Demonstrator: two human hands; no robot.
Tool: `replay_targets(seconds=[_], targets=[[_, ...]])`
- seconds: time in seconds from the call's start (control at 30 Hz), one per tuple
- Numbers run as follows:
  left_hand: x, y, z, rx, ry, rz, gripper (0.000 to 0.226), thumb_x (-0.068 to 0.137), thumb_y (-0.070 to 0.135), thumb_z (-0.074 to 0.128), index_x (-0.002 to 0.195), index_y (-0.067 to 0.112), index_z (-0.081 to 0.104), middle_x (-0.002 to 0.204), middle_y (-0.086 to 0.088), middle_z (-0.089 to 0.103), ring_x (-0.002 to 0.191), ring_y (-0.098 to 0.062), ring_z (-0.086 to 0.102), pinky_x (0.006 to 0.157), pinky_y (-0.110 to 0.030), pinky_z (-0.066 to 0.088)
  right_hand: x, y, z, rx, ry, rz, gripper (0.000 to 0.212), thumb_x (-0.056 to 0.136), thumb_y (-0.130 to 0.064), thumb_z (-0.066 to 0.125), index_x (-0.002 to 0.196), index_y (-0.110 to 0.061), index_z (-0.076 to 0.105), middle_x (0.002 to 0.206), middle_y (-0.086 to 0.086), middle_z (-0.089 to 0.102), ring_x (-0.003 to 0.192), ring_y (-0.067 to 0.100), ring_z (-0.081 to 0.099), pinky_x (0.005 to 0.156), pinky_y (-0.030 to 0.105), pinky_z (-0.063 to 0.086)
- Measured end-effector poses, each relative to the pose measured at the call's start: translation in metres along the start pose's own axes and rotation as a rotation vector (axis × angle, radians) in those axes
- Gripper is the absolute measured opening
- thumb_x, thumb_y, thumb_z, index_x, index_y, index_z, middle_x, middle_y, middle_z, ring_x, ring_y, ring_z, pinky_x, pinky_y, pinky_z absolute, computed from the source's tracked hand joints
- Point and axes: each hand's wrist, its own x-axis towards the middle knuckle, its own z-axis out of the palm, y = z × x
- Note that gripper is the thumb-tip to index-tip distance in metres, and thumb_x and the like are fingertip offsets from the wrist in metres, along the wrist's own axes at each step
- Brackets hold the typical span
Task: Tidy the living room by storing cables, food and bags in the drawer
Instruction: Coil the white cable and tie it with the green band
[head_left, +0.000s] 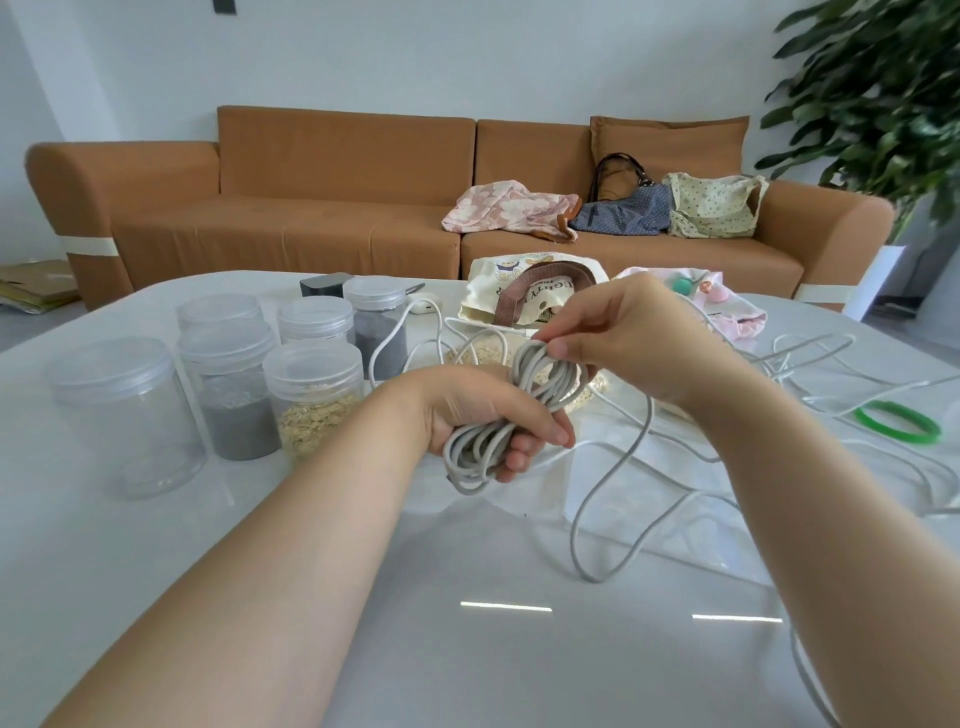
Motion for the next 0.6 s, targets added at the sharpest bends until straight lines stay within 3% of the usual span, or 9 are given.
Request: replay_targets(seconds=[0.13, 0.2, 0.27, 0.37, 0.47, 0.6], targets=[[0.01, -0.005, 0.0, -0.019, 0.067, 0.003, 0.015, 0.091, 0.0, 0.053, 0.079, 0.008, 0.055, 0.042, 0.001, 0.042, 0.037, -0.01, 0.044, 0.043, -0.019, 0.04, 0.007, 0.003, 0.006, -0.141, -0.03, 0.006, 0.013, 0.077, 0.002, 0.071, 0.077, -0.011, 0.073, 0.059, -0.003, 0.062, 0.044, 0.002, 0.049, 0.047, 0.014, 0.043], [0.014, -0.004, 0.0, -0.139, 0.085, 0.025, 0.016, 0.093, 0.007, 0.052, 0.077, 0.009, 0.055, 0.041, 0.004, 0.036, 0.034, -0.007, 0.038, 0.04, -0.017, 0.036, 0.016, 0.003, 0.008, -0.166, 0.023, 0.007, 0.008, 0.078, -0.003, 0.072, 0.083, -0.009, 0.074, 0.062, -0.002, 0.064, 0.044, -0.001, 0.051, 0.048, 0.01, 0.04], [0.018, -0.002, -0.003, -0.299, 0.085, 0.069, 0.015, 0.091, 0.017, 0.052, 0.077, 0.01, 0.054, 0.04, 0.007, 0.03, 0.033, -0.003, 0.031, 0.039, -0.014, 0.029, 0.03, 0.005, 0.009, -0.23, 0.074, 0.027, 0.008, 0.078, -0.013, 0.074, 0.085, -0.011, 0.074, 0.068, 0.003, 0.068, 0.049, 0.003, 0.051, 0.05, 0.015, 0.041], [0.025, -0.002, -0.009, -0.502, 0.088, 0.147, 0.019, 0.078, 0.028, 0.055, 0.074, 0.011, 0.049, 0.039, 0.008, 0.028, 0.031, -0.002, 0.028, 0.036, -0.013, 0.027, 0.048, 0.01, 0.013, -0.361, 0.091, 0.139, 0.026, 0.078, -0.034, 0.074, 0.068, -0.011, 0.069, 0.047, -0.005, 0.058, 0.036, 0.004, 0.045, 0.042, 0.018, 0.037], [0.035, 0.0, -0.018, -0.584, 0.11, 0.188, 0.025, 0.085, 0.031, 0.05, 0.07, 0.012, 0.045, 0.037, 0.008, 0.029, 0.031, -0.003, 0.028, 0.037, -0.014, 0.025, 0.052, 0.018, 0.013, -0.222, 0.127, 0.255, 0.042, 0.085, -0.039, 0.066, 0.058, -0.006, 0.06, 0.044, 0.002, 0.045, 0.035, 0.011, 0.034, 0.038, 0.019, 0.03], [0.048, 0.004, -0.024, -0.729, 0.149, 0.237, 0.03, 0.079, 0.034, 0.057, 0.059, 0.013, 0.046, 0.039, 0.007, 0.03, 0.032, -0.005, 0.031, 0.037, -0.014, 0.03, 0.046, 0.032, -0.001, 0.025, 0.095, 0.396, 0.028, 0.096, -0.019, 0.05, 0.074, -0.009, 0.065, 0.055, 0.004, 0.048, 0.044, 0.014, 0.038, 0.044, 0.024, 0.035]])
